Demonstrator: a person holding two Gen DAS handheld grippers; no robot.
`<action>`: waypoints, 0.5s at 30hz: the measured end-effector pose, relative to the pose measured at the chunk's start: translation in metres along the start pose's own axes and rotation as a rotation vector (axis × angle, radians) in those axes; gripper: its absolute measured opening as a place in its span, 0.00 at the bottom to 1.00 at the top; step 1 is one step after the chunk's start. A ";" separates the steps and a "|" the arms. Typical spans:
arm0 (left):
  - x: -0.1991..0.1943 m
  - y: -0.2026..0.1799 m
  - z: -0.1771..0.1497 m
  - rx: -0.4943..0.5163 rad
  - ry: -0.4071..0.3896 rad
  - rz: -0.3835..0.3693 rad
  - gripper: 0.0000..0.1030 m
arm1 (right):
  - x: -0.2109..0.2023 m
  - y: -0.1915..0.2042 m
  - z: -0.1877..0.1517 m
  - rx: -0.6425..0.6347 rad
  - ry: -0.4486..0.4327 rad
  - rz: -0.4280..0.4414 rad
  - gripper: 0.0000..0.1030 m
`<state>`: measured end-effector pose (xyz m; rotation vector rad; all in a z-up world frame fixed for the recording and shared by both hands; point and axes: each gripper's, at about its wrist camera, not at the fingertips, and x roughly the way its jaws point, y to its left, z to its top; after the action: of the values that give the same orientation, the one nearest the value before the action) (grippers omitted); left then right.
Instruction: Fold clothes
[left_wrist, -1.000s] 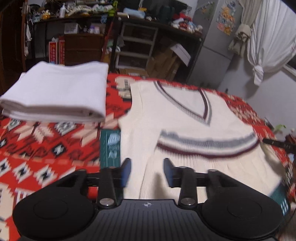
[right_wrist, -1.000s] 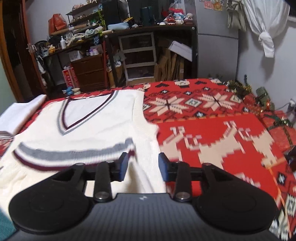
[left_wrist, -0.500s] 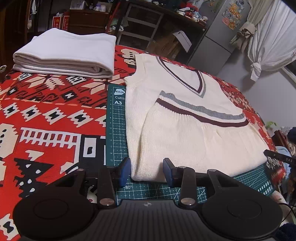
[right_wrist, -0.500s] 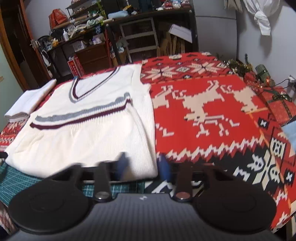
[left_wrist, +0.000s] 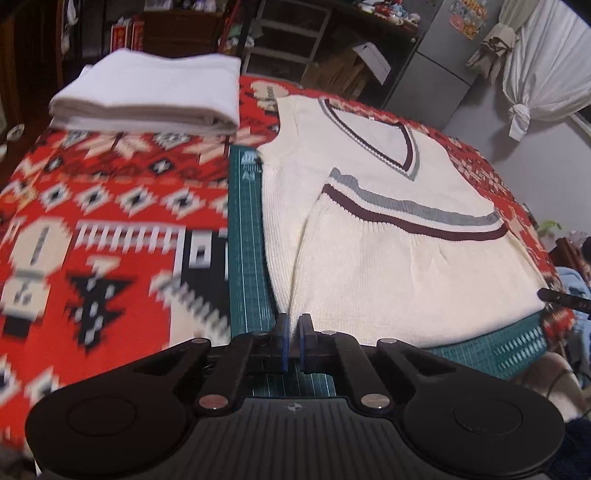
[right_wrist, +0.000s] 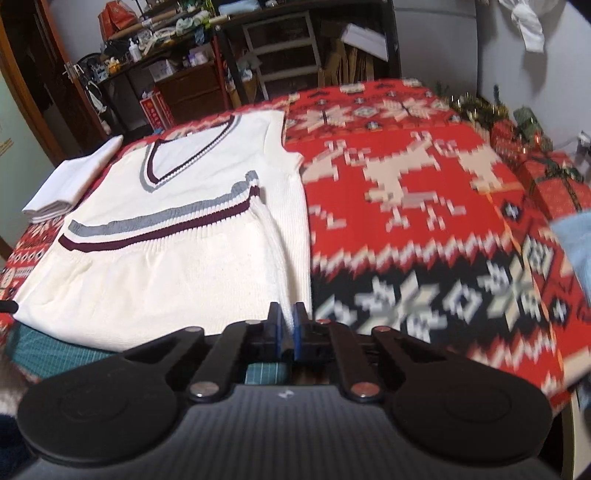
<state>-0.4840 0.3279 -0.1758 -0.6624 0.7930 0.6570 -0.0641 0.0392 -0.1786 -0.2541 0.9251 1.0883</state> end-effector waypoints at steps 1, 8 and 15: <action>-0.005 -0.001 -0.006 -0.001 0.014 0.001 0.05 | -0.005 -0.001 -0.004 0.008 0.017 0.004 0.06; -0.024 -0.003 -0.051 -0.047 0.109 0.011 0.06 | -0.034 -0.003 -0.034 0.018 0.092 0.004 0.06; -0.042 -0.002 -0.043 -0.016 0.067 0.087 0.23 | -0.059 -0.005 -0.035 0.003 0.066 -0.026 0.13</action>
<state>-0.5228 0.2832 -0.1649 -0.6699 0.8837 0.7231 -0.0863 -0.0221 -0.1569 -0.3002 0.9797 1.0594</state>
